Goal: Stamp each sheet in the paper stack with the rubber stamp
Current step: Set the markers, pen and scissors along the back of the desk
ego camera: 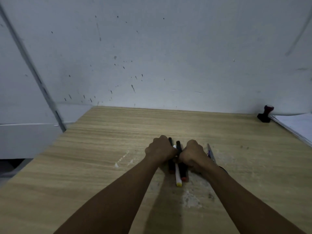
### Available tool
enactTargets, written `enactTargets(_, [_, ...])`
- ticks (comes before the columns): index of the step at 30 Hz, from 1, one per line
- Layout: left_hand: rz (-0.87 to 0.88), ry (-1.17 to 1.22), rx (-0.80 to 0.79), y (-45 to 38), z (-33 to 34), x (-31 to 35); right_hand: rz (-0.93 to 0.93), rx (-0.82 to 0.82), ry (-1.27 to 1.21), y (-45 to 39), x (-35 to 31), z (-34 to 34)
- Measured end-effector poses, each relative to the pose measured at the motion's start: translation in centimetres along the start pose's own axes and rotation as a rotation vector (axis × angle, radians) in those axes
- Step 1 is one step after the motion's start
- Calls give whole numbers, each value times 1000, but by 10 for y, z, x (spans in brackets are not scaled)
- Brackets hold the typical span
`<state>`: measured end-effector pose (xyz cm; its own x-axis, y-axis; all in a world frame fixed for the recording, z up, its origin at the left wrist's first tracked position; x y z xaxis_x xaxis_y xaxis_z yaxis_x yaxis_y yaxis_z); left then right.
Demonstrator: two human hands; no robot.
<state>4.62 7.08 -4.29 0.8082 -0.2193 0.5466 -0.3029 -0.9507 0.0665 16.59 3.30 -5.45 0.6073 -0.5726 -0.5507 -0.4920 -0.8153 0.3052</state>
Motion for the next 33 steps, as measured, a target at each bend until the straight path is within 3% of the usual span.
enactTargets(11, [-90, -20, 118, 9, -20, -31, -115, 45, 96, 28, -8, 1])
enactTargets(16, [-193, 366, 101, 9, -33, -58, -110, -12, 180, 32, -16, 7])
enactTargets(19, [-254, 633, 142, 7, -50, -79, -54, -126, -33, 22, -25, 17])
enactTargets(21, [-270, 686, 242, 1, -63, -102, -46, -199, -238, 17, -37, 28])
enactTargets(25, [-223, 511, 457, -10, -88, -145, -30, -286, -513, 17, -66, 49])
enactTargets(33, [-230, 64, 531, -50, -134, -208, -110, -336, -588, -9, -145, 87])
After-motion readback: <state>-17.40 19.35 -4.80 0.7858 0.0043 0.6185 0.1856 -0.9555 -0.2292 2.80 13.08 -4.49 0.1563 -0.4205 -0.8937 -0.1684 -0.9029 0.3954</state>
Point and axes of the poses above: each hand's wrist, its own y-axis away from the middle knuckle, its own z-axis out of the palm, x = y × z, the point moved 5 cm from there along -y, towards the middle knuckle, and after that the axes turned 7 degrees about z, right-handed, at the moved point
